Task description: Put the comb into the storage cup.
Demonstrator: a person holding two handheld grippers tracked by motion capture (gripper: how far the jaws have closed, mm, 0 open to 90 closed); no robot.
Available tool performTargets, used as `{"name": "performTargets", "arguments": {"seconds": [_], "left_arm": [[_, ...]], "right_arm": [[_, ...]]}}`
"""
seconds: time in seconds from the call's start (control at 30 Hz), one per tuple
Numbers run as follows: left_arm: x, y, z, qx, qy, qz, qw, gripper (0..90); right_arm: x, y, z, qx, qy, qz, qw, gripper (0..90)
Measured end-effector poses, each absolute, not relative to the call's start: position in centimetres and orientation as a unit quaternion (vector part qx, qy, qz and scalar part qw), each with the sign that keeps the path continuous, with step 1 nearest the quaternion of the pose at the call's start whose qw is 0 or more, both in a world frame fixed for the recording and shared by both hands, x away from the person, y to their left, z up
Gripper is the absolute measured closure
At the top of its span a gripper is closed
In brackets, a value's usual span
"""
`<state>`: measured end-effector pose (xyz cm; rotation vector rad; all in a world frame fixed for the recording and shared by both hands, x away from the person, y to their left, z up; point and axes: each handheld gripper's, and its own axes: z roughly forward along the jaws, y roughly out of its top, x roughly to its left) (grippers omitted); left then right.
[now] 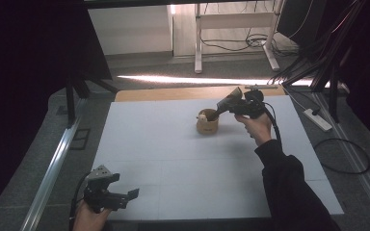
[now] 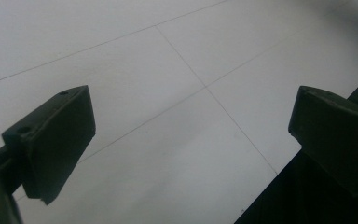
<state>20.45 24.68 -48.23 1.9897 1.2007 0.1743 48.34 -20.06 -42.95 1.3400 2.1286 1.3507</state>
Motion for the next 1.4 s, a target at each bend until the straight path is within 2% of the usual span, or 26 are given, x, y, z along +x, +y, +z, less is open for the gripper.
{"name": "performTargets", "arguments": {"seconds": [0.4,0.57,0.8,0.97,1.4], "left_arm": [[20.5,24.7,-48.2,0.784,0.473,0.068,0.395,1.3],[20.5,24.7,-48.2,0.785,0.473,0.068,0.394,1.2],[20.5,24.7,-48.2,0.784,0.474,0.067,0.395,1.2],[20.5,24.7,-48.2,0.784,0.474,0.067,0.395,1.2],[20.5,24.7,-48.2,0.784,0.474,0.067,0.395,1.2]], "right_arm": [[48.0,-20.0,-42.6,0.443,0.758,0.449,0.166,20.0],[47.7,-19.9,-42.4,0.423,0.774,0.430,0.193,12.4],[47.2,-20.0,-42.2,0.405,0.779,0.435,0.201,6.5],[46.9,-19.8,-42.2,0.394,0.788,0.423,0.212,4.0],[46.3,-20.2,-42.8,0.396,0.796,0.410,0.202,1.3]]}}
